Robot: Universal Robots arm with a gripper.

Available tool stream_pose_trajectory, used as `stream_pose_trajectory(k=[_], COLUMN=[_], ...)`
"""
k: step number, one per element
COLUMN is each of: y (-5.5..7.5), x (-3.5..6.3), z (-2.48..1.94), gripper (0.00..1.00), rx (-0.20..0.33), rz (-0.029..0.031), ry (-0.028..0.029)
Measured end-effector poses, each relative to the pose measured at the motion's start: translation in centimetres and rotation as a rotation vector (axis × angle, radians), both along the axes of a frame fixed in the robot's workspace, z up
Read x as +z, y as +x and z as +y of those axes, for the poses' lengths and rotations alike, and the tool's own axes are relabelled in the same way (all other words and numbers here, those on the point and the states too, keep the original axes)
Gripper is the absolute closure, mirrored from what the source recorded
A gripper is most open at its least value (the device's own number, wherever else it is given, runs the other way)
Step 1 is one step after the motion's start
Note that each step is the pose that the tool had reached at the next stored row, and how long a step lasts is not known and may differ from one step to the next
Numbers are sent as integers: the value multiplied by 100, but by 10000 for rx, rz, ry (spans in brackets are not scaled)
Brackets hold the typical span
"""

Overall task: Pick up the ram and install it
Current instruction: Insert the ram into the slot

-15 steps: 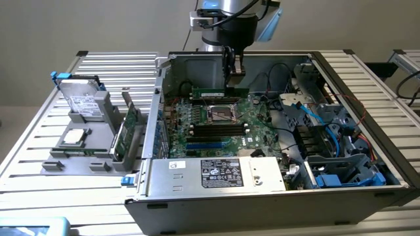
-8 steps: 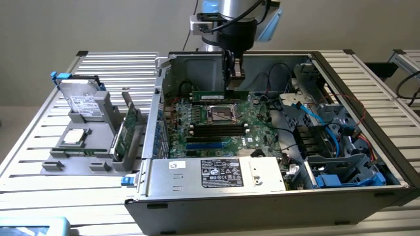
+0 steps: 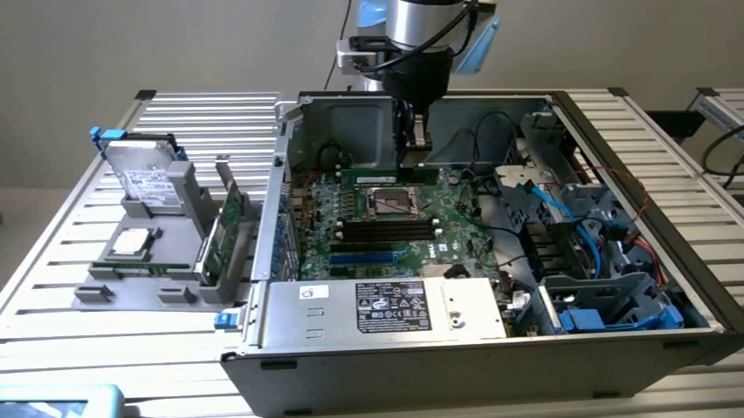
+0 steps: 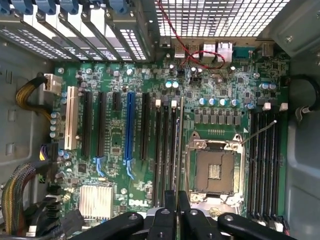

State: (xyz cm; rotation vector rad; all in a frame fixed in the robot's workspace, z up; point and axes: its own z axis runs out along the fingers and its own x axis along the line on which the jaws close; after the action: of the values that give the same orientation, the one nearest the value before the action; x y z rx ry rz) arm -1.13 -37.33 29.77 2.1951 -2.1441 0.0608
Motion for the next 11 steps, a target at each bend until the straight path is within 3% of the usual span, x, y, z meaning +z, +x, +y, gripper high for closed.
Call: stream_pose_trajectory(k=[6, 11], y=[0, 0], x=[-110, -194], z=[-11, -56], gripper=[87, 87], rx=[0, 0], rz=[-1, -1], ry=[2, 2])
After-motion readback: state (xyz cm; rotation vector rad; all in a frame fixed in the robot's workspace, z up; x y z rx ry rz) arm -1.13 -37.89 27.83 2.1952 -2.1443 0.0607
